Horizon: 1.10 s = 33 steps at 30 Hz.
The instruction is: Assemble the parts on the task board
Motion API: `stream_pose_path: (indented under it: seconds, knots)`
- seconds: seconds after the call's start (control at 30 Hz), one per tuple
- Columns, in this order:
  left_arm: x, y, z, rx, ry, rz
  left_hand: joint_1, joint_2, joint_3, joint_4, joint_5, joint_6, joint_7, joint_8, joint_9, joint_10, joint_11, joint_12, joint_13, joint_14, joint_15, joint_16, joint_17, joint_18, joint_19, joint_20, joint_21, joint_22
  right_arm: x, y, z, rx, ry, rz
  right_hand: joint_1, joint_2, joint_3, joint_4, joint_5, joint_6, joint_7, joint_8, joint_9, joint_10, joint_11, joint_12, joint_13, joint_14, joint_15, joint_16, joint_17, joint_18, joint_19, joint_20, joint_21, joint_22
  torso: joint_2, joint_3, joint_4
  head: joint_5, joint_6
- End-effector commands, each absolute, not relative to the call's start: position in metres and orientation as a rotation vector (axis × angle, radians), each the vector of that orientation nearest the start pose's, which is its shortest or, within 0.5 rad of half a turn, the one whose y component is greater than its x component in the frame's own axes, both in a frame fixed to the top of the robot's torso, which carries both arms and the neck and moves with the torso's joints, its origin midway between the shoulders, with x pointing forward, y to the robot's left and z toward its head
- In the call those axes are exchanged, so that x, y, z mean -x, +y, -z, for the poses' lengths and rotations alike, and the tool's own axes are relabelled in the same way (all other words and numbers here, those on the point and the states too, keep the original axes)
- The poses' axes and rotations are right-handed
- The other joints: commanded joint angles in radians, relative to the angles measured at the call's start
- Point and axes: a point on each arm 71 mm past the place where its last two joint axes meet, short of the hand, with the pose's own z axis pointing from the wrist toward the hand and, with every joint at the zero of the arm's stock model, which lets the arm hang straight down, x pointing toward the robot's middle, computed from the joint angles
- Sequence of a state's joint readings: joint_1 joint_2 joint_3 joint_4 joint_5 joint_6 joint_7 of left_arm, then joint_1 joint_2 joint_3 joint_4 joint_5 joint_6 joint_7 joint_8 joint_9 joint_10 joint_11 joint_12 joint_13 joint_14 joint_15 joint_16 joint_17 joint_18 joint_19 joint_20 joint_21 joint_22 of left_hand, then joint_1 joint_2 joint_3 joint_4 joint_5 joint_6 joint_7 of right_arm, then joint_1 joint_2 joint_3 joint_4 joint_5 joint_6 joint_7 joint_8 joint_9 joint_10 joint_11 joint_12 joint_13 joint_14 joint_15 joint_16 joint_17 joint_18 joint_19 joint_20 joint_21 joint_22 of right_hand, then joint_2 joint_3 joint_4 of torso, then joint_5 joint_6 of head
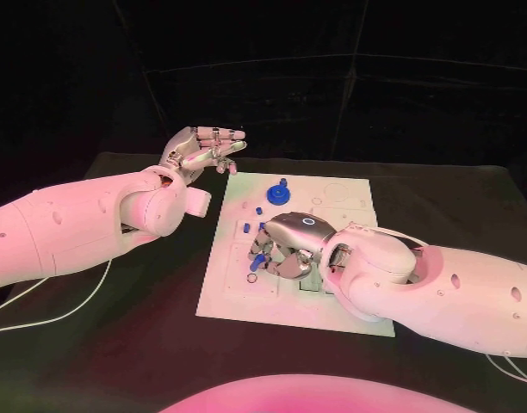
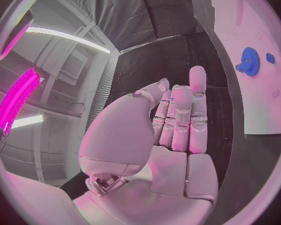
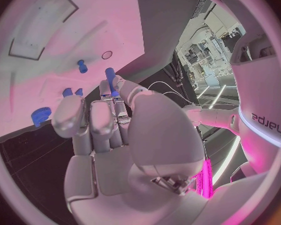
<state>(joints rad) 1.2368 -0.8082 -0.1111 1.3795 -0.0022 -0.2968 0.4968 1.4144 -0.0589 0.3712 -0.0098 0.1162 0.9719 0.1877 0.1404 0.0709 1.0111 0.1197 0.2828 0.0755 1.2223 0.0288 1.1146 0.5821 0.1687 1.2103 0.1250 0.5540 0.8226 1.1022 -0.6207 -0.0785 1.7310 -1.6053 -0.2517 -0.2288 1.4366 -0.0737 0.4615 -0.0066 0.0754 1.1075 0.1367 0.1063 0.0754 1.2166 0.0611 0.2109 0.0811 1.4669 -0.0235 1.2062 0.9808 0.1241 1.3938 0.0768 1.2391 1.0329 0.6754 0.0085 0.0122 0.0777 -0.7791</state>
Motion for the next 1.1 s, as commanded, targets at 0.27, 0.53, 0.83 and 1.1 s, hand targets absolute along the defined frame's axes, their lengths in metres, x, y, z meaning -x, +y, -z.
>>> stream_pose_path:
  seconds: [0.27,0.53,0.83,1.1]
  knots:
    - [-0.514,0.233,0.186,1.043,1.335,1.500,0.006,-0.006,0.000,-0.004,0.001,0.001,0.006,0.004,-0.001,-0.005,0.002,0.003,-0.001,-0.001,0.001,0.006,0.000,0.013,-0.007,0.000,-0.002,-0.001,-0.390,-0.029,0.225,0.547,1.766,-0.897,-0.001,-0.006,0.008,0.000,0.004,0.002,0.003,-0.003,0.002,0.007,-0.001,-0.006,0.000,0.021,-0.003,0.004,0.000,-0.020,-0.001,-0.002,0.003,0.000,-0.001,0.0019,-0.0022,0.005,-0.003]
    - [-0.514,0.233,0.186,1.044,1.336,1.500,0.006,-0.006,0.000,-0.004,0.001,0.000,0.007,0.004,-0.001,-0.007,0.002,0.004,-0.001,-0.002,0.001,0.005,-0.003,0.013,-0.007,0.000,-0.002,-0.001,-0.392,-0.028,0.229,0.563,1.771,-0.876,-0.001,-0.006,0.008,0.000,0.004,0.002,0.003,-0.003,0.002,0.007,-0.001,-0.006,0.000,0.021,-0.003,0.004,0.000,-0.020,-0.001,-0.002,0.003,0.000,-0.001,0.0021,-0.0030,0.007,-0.003]
    - [-0.514,0.234,0.186,1.045,1.337,1.498,0.006,-0.006,0.000,-0.004,0.001,0.000,0.007,0.004,-0.001,-0.007,0.002,0.004,-0.001,-0.002,0.001,0.005,-0.003,0.013,-0.007,0.000,-0.002,-0.001,-0.392,-0.025,0.232,0.578,1.786,-0.871,-0.001,-0.006,0.009,0.000,0.006,0.002,0.004,-0.003,0.001,0.007,-0.001,-0.007,0.000,0.021,-0.003,0.004,0.000,-0.020,-0.001,-0.002,0.003,0.000,-0.001,0.0014,-0.0019,0.006,-0.001]
    - [-0.514,0.235,0.186,1.046,1.337,1.496,0.006,-0.006,0.000,-0.004,0.001,0.000,0.007,0.004,-0.001,-0.007,0.002,0.004,-0.001,-0.002,0.001,0.005,-0.003,0.013,-0.007,0.000,-0.002,-0.001,-0.394,-0.026,0.236,0.588,1.805,-0.857,-0.002,-0.007,0.010,0.000,0.006,0.002,0.004,-0.004,0.001,0.008,-0.001,-0.008,0.000,0.021,-0.003,0.004,-0.001,-0.020,-0.001,-0.002,0.003,0.000,-0.001,0.0014,-0.0027,0.008,-0.004]
